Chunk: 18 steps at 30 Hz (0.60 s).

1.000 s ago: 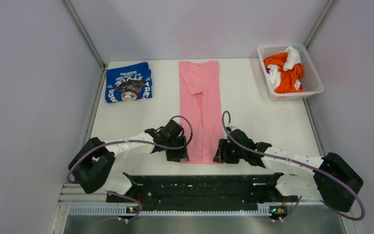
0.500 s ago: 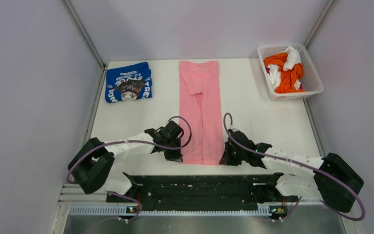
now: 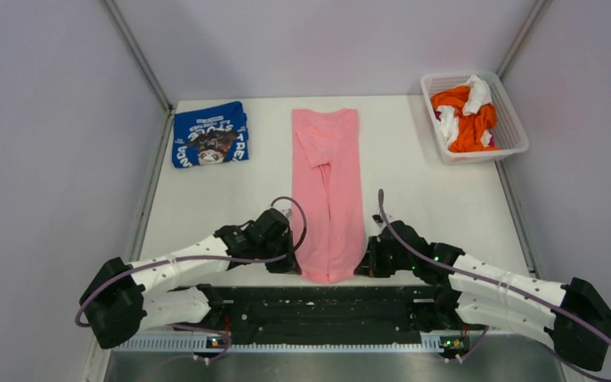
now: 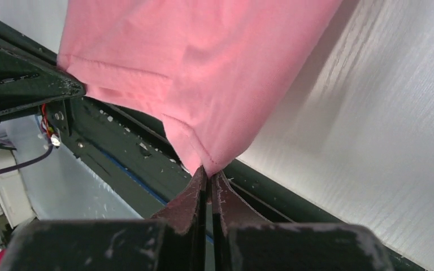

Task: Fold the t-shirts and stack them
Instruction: Fold the folded rectangular tshirt in 1/3 of the way

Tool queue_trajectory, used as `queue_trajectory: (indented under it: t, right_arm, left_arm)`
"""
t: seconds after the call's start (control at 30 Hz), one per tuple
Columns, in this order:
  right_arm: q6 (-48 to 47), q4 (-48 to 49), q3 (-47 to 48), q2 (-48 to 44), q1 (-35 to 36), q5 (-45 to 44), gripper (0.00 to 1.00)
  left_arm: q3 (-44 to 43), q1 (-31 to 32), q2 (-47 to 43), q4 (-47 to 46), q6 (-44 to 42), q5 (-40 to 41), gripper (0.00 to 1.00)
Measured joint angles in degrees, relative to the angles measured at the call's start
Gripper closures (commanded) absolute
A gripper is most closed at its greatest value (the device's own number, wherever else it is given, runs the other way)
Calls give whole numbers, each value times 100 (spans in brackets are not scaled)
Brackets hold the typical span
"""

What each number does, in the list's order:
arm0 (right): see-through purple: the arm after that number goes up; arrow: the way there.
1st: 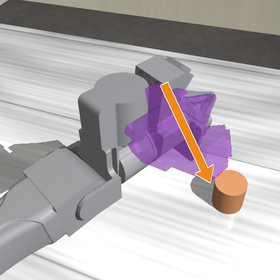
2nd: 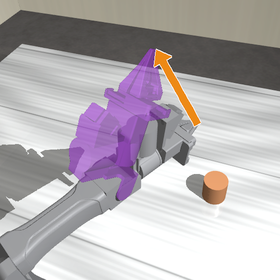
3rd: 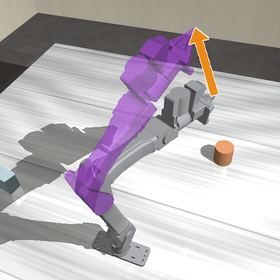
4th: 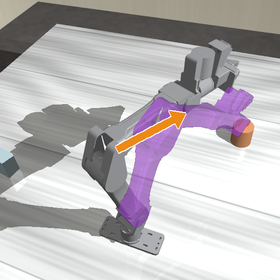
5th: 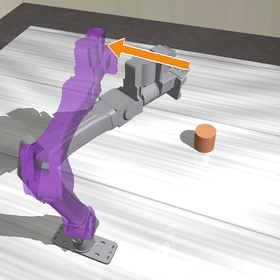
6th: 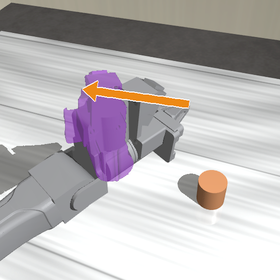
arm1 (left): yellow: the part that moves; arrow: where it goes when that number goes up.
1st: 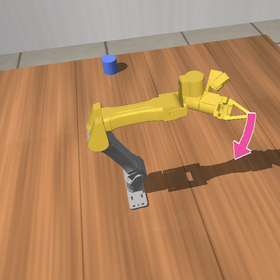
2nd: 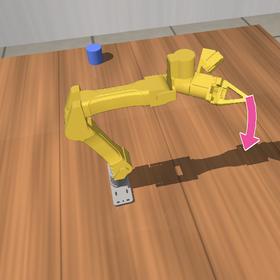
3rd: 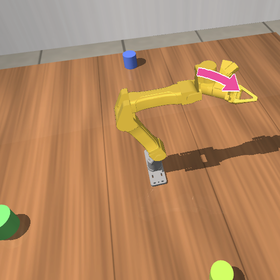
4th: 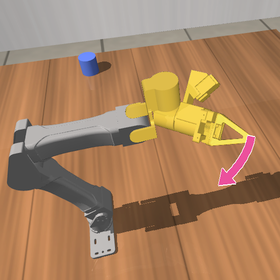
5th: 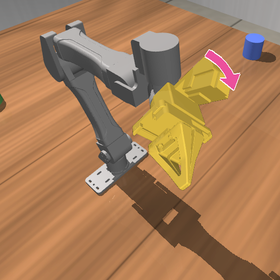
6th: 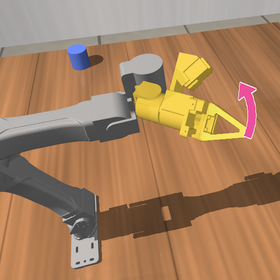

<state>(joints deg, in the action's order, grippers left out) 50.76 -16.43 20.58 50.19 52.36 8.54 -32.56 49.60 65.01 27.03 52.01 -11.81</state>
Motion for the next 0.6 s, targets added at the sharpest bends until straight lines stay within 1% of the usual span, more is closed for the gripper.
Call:
queue_trajectory:
  t: [0.1, 0.2, 0.27, 0.37, 0.43, 0.6]
  right_arm:
    - [-96, -151, 254, -31, -2, -168, 100]
    - [-328, -227, 752, 234, -114, -341, 100]
    - [-520, -197, 1130, 533, -323, -393, 100]
    - [-841, -79, 1631, 1075, -831, -396, 100]
    - [-1034, 101, 1921, 1497, -1134, -391, 100]
    - [-1296, 382, 2514, 2415, -1497, -391, 100]
  left_arm:
    - [-216, -7, -109, -4, 22, 79, 100]
    - [-599, -144, 13, -44, -52, 133, 100]
    - [-960, -389, 269, -68, -136, 181, 100]
    - [-1460, -837, 697, -203, -284, 313, 100]
    - [-1644, -1102, 898, -321, -365, 358, 100]
    - [-2205, -1735, 1606, -400, -525, 372, 100]
